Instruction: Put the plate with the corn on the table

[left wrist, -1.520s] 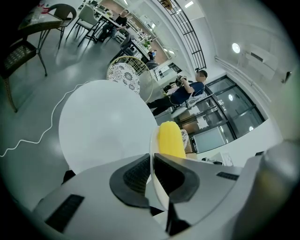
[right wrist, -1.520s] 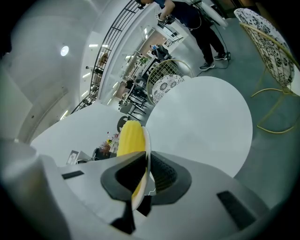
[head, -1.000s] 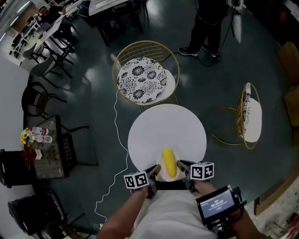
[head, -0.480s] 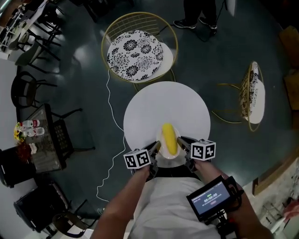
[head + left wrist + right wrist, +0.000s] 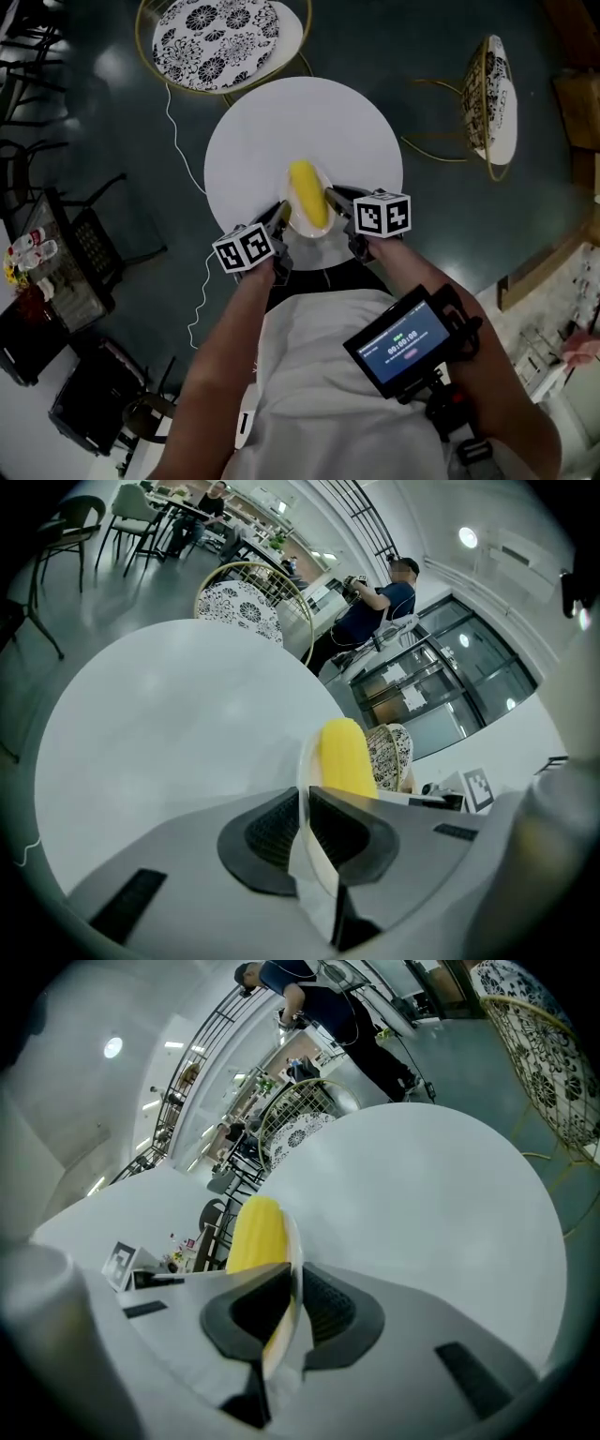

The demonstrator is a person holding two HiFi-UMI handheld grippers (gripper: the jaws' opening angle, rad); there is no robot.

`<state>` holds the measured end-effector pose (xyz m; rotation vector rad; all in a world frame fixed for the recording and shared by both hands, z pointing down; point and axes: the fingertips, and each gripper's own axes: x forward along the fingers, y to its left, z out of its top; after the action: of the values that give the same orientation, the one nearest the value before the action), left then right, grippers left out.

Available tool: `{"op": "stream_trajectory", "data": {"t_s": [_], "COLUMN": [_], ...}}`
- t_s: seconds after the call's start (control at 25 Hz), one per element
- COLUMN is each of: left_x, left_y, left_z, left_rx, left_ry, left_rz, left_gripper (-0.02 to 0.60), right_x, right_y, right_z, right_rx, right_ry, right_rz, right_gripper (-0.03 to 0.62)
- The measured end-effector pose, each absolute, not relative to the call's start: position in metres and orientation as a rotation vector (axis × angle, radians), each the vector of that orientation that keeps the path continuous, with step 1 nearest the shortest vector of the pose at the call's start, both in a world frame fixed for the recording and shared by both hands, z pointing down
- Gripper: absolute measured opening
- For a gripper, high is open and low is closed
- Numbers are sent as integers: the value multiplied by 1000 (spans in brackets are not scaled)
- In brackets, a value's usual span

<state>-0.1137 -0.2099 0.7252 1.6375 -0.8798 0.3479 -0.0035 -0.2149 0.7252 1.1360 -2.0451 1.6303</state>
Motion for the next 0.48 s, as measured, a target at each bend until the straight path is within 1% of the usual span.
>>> {"op": "stream_trajectory", "data": {"t_s": [0.48], "left_x": [-114], "left_y": [-252], "left_z": [743], "left_rx": [1639], "left_ry": [-947], "left_rz": [380], "left_gripper": [32], "right_x": [-6], "right_y": [-259], "right_z": [742], "right_rx": [1181], "right_ry": [-2037], "right_rz": [1563], "right_gripper": [41]}}
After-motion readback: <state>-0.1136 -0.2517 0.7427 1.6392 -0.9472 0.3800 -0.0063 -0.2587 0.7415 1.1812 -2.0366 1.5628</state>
